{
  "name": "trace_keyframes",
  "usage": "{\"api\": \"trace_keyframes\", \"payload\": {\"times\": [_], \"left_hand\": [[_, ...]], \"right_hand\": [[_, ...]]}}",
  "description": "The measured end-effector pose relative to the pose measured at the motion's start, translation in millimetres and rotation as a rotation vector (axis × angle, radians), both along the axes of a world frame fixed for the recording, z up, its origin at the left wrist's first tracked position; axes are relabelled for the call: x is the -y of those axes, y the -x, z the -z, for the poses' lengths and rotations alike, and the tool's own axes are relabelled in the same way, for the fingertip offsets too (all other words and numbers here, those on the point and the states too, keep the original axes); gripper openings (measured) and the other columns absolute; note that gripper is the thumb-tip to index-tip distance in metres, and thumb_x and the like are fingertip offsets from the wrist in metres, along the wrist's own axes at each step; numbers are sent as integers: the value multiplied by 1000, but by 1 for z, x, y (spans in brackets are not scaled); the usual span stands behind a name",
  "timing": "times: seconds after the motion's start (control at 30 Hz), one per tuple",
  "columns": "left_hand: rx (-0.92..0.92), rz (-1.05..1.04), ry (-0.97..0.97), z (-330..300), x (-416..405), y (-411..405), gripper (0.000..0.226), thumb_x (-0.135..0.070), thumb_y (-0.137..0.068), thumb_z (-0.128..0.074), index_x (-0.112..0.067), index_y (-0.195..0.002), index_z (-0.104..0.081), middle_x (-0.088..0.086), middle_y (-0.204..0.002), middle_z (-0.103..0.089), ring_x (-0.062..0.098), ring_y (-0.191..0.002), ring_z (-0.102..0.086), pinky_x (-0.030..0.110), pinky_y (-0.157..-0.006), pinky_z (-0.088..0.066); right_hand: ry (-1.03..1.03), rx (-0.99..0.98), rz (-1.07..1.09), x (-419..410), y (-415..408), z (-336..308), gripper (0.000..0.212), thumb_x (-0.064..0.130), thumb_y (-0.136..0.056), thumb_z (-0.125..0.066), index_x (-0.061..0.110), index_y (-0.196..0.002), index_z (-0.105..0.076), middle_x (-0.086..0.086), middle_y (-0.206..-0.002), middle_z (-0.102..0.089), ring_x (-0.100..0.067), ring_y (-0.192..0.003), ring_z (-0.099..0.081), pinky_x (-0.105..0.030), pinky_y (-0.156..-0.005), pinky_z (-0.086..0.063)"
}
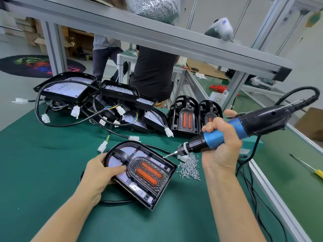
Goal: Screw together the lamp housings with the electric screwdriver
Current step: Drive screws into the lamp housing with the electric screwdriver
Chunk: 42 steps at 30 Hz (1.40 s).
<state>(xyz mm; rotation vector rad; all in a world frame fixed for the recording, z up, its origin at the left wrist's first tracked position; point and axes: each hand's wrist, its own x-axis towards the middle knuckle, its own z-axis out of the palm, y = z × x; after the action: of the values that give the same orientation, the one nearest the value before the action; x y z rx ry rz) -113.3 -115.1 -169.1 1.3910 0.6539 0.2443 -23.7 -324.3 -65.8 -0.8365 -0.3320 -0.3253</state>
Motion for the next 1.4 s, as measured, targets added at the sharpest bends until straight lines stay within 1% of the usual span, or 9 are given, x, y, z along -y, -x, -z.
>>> {"api": "trace_keyframes", "payload": {"times": [0.1, 0.23, 0.4, 0.53, 0.67, 0.9, 1.03, 1.2, 1.4], "left_hand": [[56, -16, -22, -2, 3, -1, 33, 16, -66, -72, -11, -85, -67, 4, -68, -73, 15, -54, -66, 30, -51, -58], [88, -34, -86, -7, 7, -4, 34, 16, -65, -71, -13, -82, -68, 9, -71, -72, 25, -61, -65, 42, -65, -57], [100, -39, -105, -8, 9, -6, 34, 16, -66, -70, -14, -81, -66, 9, -71, -70, 27, -62, -63, 48, -66, -56], [108, -48, -99, -7, 9, -5, 35, 16, -66, -71, -16, -80, -67, 6, -66, -70, 26, -60, -63, 47, -67, -56], [119, -45, -88, -7, 9, -5, 35, 17, -66, -70, -15, -80, -67, 1, -62, -71, 25, -58, -63, 44, -66, -57], [128, -47, -85, -6, 9, -4, 35, 17, -66, -70, -14, -81, -67, 1, -63, -71, 24, -59, -64, 45, -68, -57], [136, -40, -85, -6, 10, -4, 36, 17, -65, -71, -15, -82, -68, 0, -64, -72, 19, -56, -65, 42, -67, -58], [141, -46, -79, -3, 10, -5, 37, 16, -64, -72, -14, -85, -68, 1, -67, -72, 21, -59, -66, 40, -67, -57], [163, -42, -84, -3, 13, -6, 40, 17, -65, -70, -18, -85, -68, -1, -68, -72, 16, -57, -65, 36, -61, -56]], "right_hand": [[20, 10, -20, 3, 1, 2, 29, -3, -73, -54, 17, -94, -55, 4, -58, -49, -12, -52, -51, -25, -59, -46], [62, 13, -9, 6, 3, 5, 29, -3, -72, -53, 16, -94, -54, 4, -57, -49, -13, -51, -50, -24, -58, -44], [107, 21, -3, 10, 5, 9, 29, -2, -71, -54, 15, -95, -54, 4, -56, -50, -14, -51, -49, -25, -58, -45], [146, 27, 13, 14, 5, 11, 30, -3, -71, -55, 16, -94, -55, 4, -56, -51, -15, -52, -49, -28, -60, -44], [172, 28, 20, 13, 5, 13, 29, -1, -70, -55, 18, -92, -55, 4, -54, -52, -16, -53, -49, -24, -59, -43], [206, 44, 30, 11, 4, 15, 29, -2, -71, -56, 19, -92, -56, 4, -55, -54, -18, -54, -50, -24, -58, -44], [212, 45, 28, 9, 4, 18, 30, -1, -70, -57, 20, -90, -58, 4, -56, -53, -19, -54, -50, -25, -58, -45], [238, 46, 10, 6, 5, 20, 30, -2, -70, -58, 21, -90, -59, 4, -57, -54, -18, -54, -50, -25, -58, -45], [322, 113, -71, 1, 8, 18, 29, 9, -65, -65, 32, -82, -65, 6, -59, -54, -17, -56, -49, -27, -60, -45]]}}
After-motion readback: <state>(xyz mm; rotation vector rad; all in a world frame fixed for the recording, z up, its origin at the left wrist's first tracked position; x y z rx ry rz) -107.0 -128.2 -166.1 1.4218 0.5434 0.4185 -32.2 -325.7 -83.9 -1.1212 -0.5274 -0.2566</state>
